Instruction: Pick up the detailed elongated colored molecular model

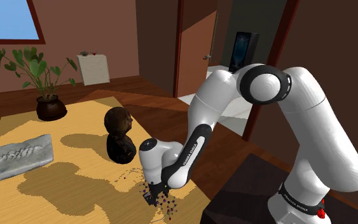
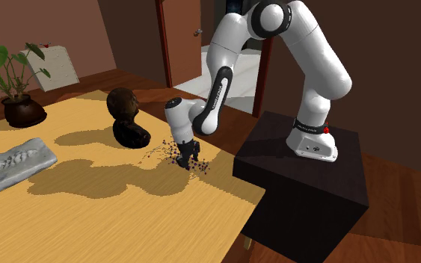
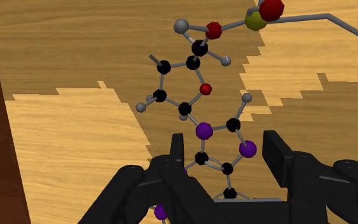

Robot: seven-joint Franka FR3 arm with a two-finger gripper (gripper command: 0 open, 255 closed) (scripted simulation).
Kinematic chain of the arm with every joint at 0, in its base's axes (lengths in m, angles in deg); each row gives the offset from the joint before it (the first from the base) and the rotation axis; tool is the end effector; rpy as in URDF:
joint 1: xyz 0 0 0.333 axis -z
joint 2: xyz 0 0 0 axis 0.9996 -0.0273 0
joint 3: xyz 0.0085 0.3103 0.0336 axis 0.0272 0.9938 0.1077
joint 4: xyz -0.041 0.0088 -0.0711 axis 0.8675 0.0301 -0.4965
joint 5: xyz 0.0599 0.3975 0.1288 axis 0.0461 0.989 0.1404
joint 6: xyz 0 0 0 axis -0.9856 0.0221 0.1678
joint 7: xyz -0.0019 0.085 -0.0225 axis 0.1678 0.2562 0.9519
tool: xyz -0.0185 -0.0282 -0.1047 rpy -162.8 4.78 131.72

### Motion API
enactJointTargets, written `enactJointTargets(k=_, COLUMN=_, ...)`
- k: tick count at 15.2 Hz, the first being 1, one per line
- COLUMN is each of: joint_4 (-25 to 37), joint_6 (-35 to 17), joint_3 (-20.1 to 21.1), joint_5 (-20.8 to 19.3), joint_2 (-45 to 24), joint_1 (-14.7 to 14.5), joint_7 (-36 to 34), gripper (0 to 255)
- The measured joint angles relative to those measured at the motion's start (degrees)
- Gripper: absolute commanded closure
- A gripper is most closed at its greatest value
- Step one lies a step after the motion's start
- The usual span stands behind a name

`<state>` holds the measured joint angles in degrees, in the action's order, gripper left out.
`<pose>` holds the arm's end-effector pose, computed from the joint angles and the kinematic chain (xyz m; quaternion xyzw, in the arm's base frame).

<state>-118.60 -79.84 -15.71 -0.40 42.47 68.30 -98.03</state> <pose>0.4625 0.3371 0.0490 0.9953 -0.0611 -0.0505 0.0557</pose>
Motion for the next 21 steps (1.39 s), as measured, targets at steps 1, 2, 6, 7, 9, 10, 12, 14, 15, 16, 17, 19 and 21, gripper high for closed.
enactJointTargets(k=1, joint_4=0.03, joint_6=-0.04, joint_3=-0.02, joint_5=-0.02, joint_2=-0.06, joint_1=-0.02, joint_7=-0.02, gripper=255)
enactJointTargets(k=2, joint_4=0.04, joint_6=-0.05, joint_3=-0.03, joint_5=-0.02, joint_2=-0.07, joint_1=-0.03, joint_7=-0.04, gripper=255)
enactJointTargets(k=6, joint_4=0.06, joint_6=-0.07, joint_3=-0.03, joint_5=-0.03, joint_2=-0.08, joint_1=-0.05, joint_7=-0.06, gripper=255)
enactJointTargets(k=7, joint_4=0.08, joint_6=-0.06, joint_3=-0.03, joint_5=-0.03, joint_2=-0.08, joint_1=-0.05, joint_7=-0.05, gripper=255)
enactJointTargets(k=9, joint_4=0.10, joint_6=-0.07, joint_3=-0.03, joint_5=-0.03, joint_2=-0.10, joint_1=-0.06, joint_7=-0.06, gripper=255)
enactJointTargets(k=10, joint_4=0.00, joint_6=0.11, joint_3=0.06, joint_5=0.05, joint_2=0.14, joint_1=0.05, joint_7=0.05, gripper=255)
enactJointTargets(k=12, joint_4=-0.58, joint_6=0.86, joint_3=0.53, joint_5=0.46, joint_2=1.44, joint_1=0.37, joint_7=0.28, gripper=255)
enactJointTargets(k=14, joint_4=-0.96, joint_6=1.68, joint_3=0.97, joint_5=0.88, joint_2=2.65, joint_1=0.71, joint_7=0.58, gripper=255)
enactJointTargets(k=15, joint_4=-1.12, joint_6=2.11, joint_3=1.19, joint_5=1.10, joint_2=3.24, joint_1=0.97, joint_7=0.85, gripper=255)
enactJointTargets(k=16, joint_4=-1.42, joint_6=2.59, joint_3=1.50, joint_5=1.38, joint_2=4.00, joint_1=1.00, joint_7=0.81, gripper=255)
enactJointTargets(k=17, joint_4=-1.74, joint_6=3.01, joint_3=1.75, joint_5=1.64, joint_2=4.77, joint_1=1.32, joint_7=1.13, gripper=255)
enactJointTargets(k=19, joint_4=-2.33, joint_6=3.99, joint_3=2.30, joint_5=2.21, joint_2=6.35, joint_1=1.80, joint_7=1.57, gripper=255)
enactJointTargets(k=21, joint_4=-3.07, joint_6=4.63, joint_3=2.75, joint_5=2.69, joint_2=7.77, joint_1=2.23, joint_7=1.91, gripper=255)
